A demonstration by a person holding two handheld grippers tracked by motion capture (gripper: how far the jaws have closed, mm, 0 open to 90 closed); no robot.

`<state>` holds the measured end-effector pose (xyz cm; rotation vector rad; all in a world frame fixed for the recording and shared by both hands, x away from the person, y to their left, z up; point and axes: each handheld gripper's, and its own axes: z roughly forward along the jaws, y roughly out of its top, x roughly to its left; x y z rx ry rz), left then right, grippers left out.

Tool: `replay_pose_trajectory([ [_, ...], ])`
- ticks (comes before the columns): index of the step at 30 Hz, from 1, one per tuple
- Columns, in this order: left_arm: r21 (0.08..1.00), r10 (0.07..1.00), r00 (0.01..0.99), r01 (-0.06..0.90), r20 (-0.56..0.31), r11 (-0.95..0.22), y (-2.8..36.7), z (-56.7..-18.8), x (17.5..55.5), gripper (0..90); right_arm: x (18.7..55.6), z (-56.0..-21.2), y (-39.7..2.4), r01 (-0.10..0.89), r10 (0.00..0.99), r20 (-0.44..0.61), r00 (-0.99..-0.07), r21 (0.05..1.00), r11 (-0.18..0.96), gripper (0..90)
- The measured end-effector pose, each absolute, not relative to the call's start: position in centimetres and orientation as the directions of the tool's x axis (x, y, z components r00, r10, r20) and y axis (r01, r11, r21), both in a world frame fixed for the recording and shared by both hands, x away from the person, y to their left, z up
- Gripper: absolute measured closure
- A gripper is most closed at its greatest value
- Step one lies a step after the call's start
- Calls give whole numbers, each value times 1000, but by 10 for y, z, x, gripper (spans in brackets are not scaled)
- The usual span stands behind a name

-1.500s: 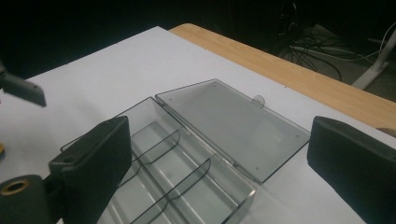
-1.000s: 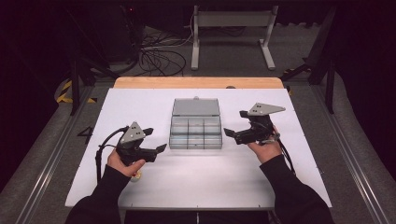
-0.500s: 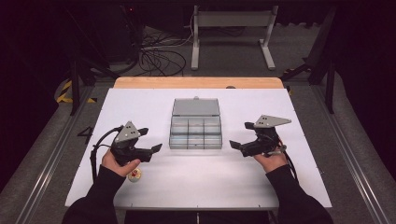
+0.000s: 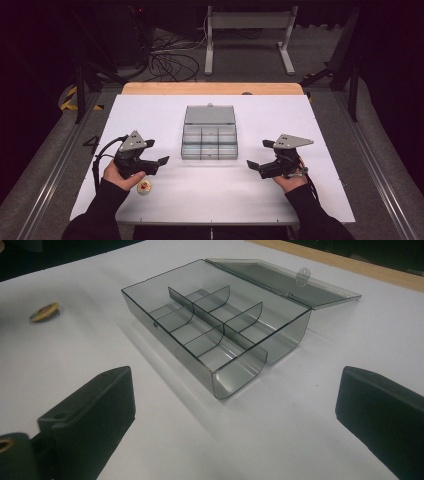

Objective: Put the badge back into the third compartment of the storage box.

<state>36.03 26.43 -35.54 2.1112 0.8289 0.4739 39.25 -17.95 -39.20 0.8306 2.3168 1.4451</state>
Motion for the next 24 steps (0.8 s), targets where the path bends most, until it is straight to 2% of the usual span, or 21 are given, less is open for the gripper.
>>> replay_pose_trajectory([
  [17, 693, 690, 719, 456, 84, -559, 272, -364, 347, 246, 382, -395, -180, 313, 594, 66, -802, 893, 323, 47],
  [24, 656, 691, 720, 493, 61, -571, 283, -372, 340, 270, 382, -395, -180, 316, 594, 69, -802, 892, 324, 47],
])
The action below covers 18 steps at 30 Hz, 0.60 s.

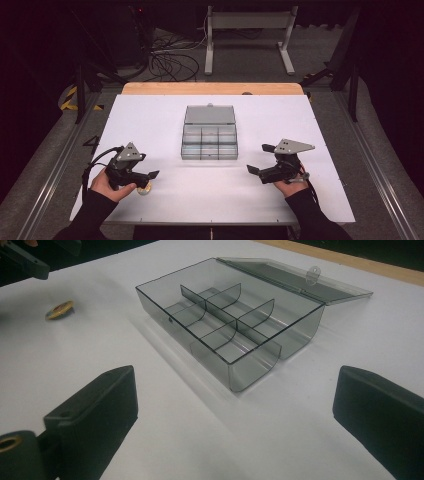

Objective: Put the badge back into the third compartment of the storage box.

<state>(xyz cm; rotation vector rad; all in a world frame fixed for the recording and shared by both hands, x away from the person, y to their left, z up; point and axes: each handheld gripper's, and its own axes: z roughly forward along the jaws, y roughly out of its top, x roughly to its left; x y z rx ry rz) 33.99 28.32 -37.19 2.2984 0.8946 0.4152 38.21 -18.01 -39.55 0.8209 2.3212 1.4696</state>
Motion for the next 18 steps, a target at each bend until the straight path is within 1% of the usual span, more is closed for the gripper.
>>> replay_pose_trajectory([
  [5, 635, 689, 722, 505, 61, -585, 287, -377, 337, 283, 382, -396, -180, 315, 592, 68, -803, 892, 325, 48],
  [18, 580, 688, 725, 548, 30, -603, 295, -388, 331, 326, 383, -397, -179, 321, 591, 74, -803, 889, 326, 50],
])
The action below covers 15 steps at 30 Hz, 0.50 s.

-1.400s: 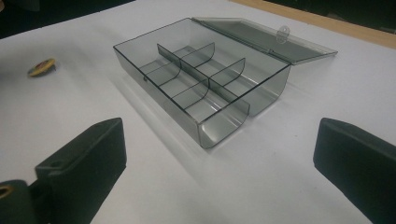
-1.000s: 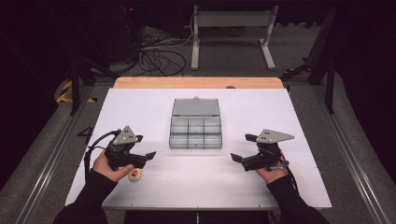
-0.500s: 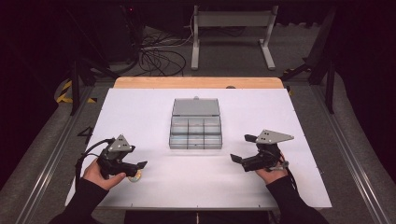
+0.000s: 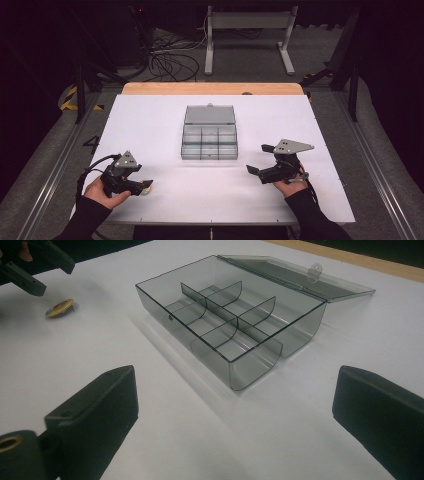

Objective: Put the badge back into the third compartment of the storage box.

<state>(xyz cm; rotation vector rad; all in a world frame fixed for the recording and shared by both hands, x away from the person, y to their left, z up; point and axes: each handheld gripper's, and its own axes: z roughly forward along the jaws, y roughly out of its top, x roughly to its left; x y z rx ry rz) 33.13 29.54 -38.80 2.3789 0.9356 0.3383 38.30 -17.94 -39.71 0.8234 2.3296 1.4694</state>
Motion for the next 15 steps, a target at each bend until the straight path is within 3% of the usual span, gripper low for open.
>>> replay_pose_trajectory([
  [15, 521, 684, 729, 574, 26, -631, 300, -400, 332, 386, 384, -399, -179, 327, 587, 81, -806, 887, 327, 50],
])
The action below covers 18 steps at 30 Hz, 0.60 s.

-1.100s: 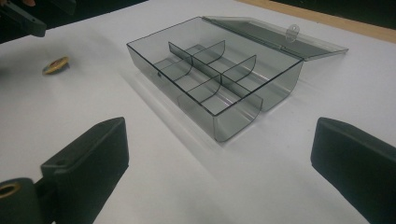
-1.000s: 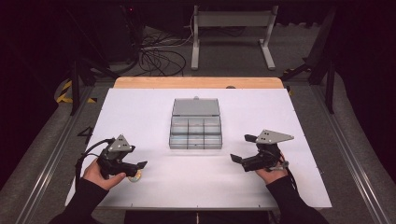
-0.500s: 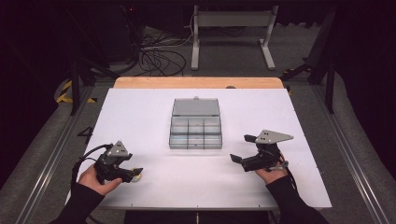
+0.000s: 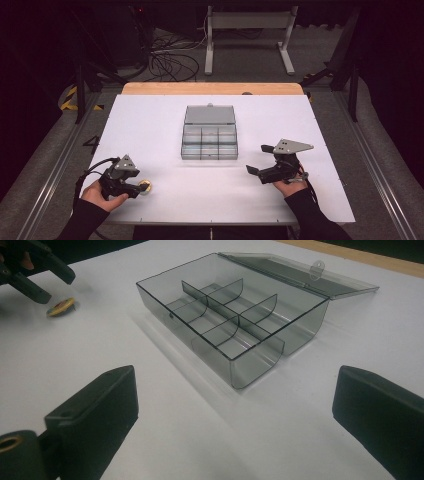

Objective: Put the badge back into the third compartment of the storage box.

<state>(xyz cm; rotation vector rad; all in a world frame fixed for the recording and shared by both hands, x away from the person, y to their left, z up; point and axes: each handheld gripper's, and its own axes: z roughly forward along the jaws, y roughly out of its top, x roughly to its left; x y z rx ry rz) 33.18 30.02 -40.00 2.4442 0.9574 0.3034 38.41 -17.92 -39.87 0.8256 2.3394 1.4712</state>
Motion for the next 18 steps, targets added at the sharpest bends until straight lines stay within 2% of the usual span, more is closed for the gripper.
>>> replay_pose_trajectory([
  [10, 492, 673, 739, 581, 13, -648, 298, -405, 333, 433, 384, -399, -179, 328, 585, 81, -807, 886, 329, 50],
  [18, 473, 662, 749, 586, -7, -658, 296, -409, 333, 439, 384, -399, -179, 327, 586, 80, -806, 885, 330, 51],
])
